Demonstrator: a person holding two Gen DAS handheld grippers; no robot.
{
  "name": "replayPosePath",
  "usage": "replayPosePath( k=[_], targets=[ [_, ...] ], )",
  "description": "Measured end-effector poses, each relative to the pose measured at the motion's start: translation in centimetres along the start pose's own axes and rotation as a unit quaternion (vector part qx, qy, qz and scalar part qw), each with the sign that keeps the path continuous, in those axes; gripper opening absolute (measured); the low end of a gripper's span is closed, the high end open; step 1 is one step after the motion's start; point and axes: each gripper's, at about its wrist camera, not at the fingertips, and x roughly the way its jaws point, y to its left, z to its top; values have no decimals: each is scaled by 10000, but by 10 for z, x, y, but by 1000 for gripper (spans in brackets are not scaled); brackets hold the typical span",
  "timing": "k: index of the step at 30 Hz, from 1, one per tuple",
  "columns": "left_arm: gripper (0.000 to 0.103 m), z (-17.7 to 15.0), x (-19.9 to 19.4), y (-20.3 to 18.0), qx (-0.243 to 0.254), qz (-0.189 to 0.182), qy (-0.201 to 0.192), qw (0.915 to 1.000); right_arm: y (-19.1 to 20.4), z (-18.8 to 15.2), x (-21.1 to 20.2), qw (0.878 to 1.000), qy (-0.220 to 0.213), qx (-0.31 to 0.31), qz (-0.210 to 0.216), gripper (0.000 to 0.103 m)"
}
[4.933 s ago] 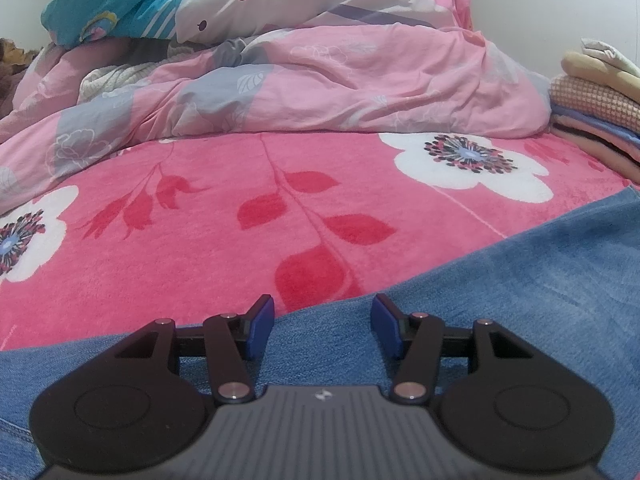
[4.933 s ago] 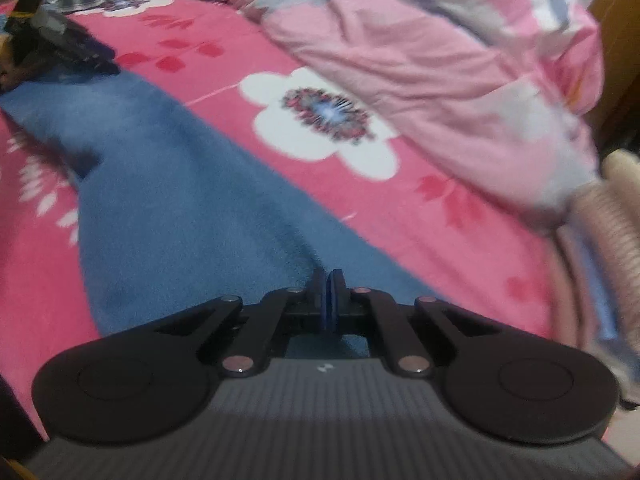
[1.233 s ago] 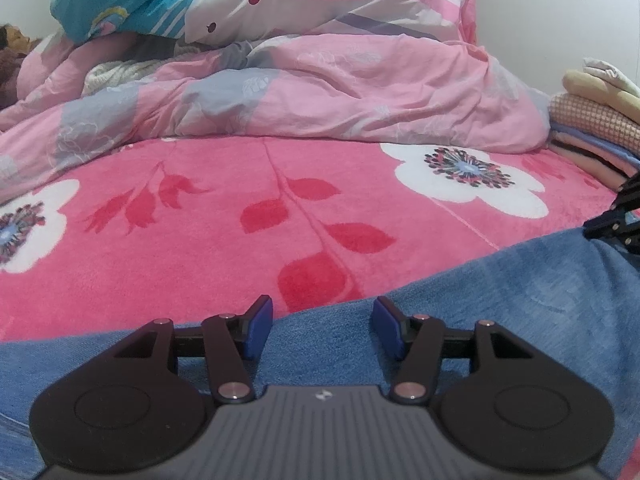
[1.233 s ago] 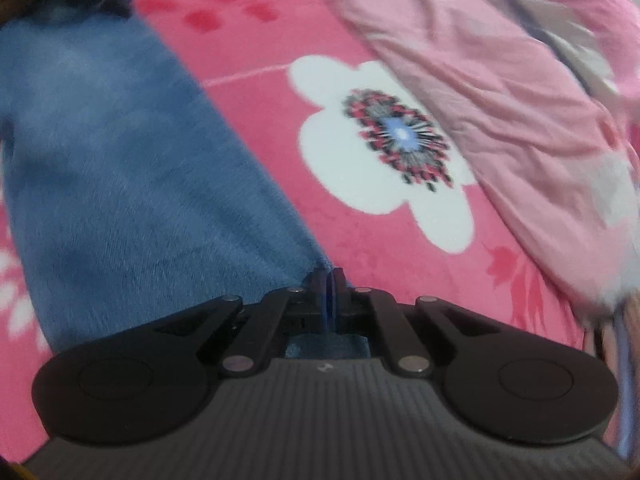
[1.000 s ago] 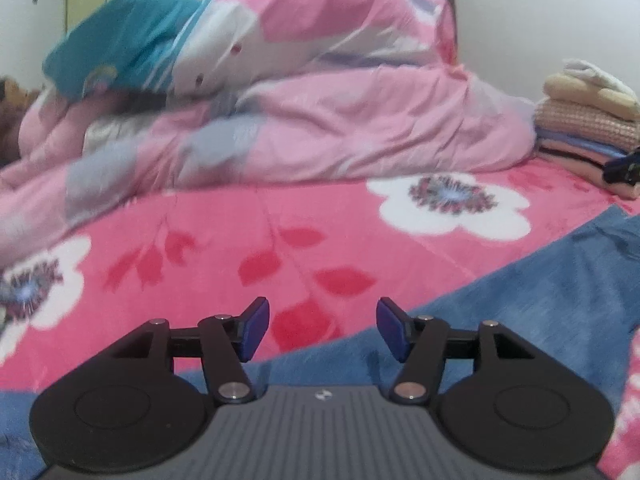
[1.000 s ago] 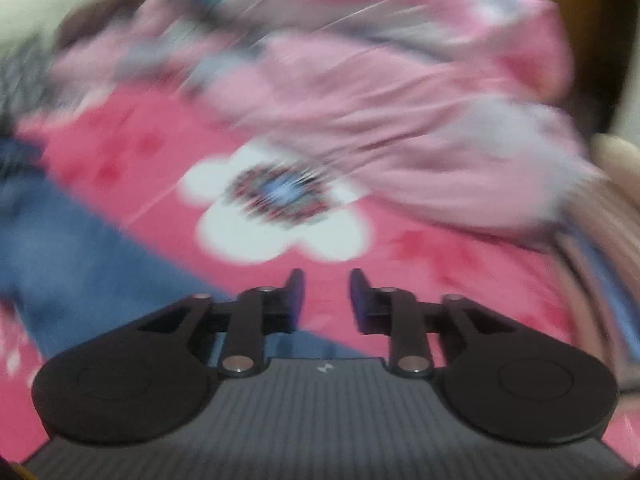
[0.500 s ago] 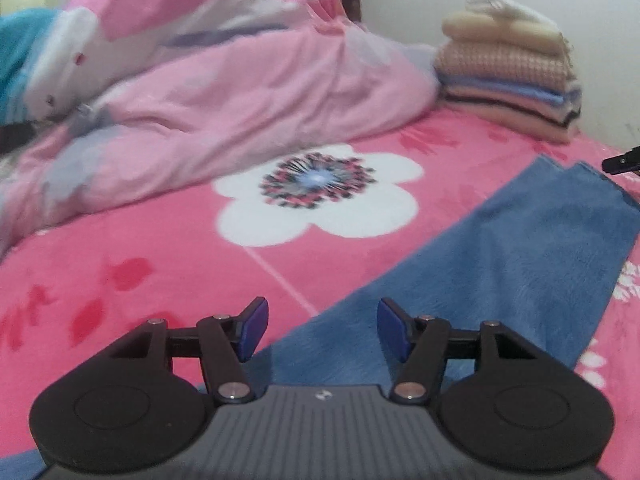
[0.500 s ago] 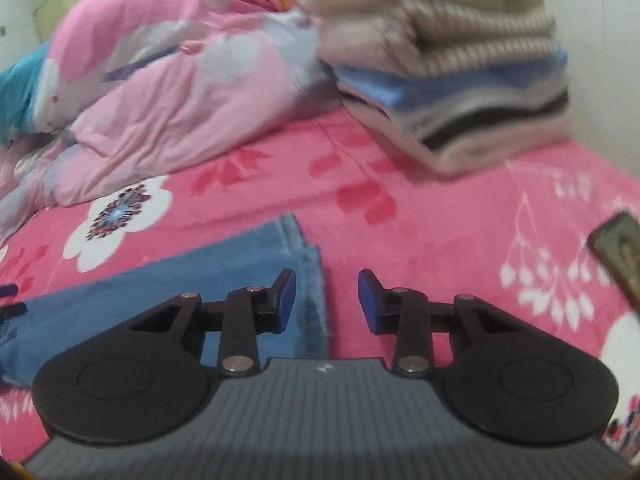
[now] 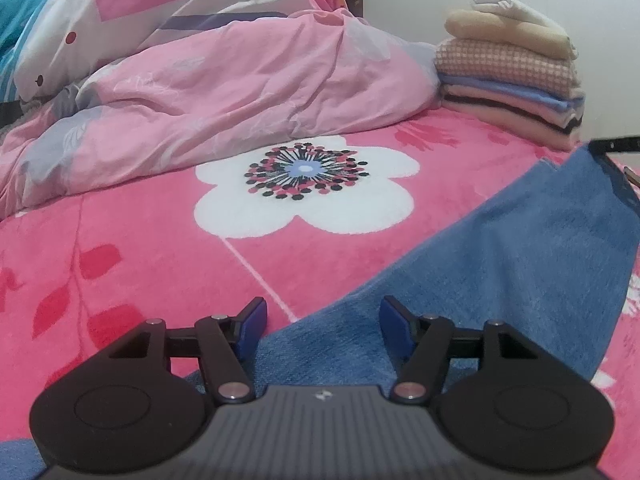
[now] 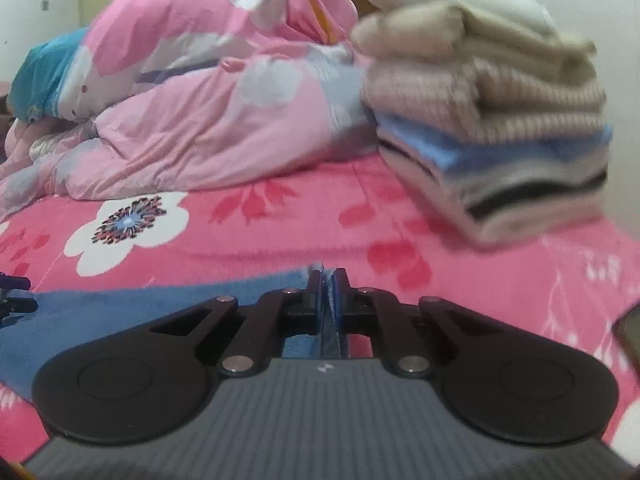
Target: Fold clothes
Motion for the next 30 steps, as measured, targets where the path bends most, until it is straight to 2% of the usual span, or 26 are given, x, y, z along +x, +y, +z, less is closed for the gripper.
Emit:
replayPosePath(
  k=[8,19,21,23,27,30],
  targets=[
    [65,0,0,2,-79,14,-40,10000,-8,19,23,10000,-48,-1,34,1],
    [65,-1,0,3,-104,56,-71,9999,-15,-6,72,9982,601,-18,-19,1],
    [65,-2,1,4,-129,38,-75,9999,-14,-6,73,9980,625,-1,-108,3],
    [65,-2,0,4,-145,37,-87,9999,-14,-2,69,9972,640,35,-383,3],
    [63,-2,-4,4,-153,84,-164,9997,-12,9,45,9967,410,43,-700,7],
    [63,-2,-9,3,-148,137,-277,9994,22,17,25,9994,160,-292,-67,7]
  ],
)
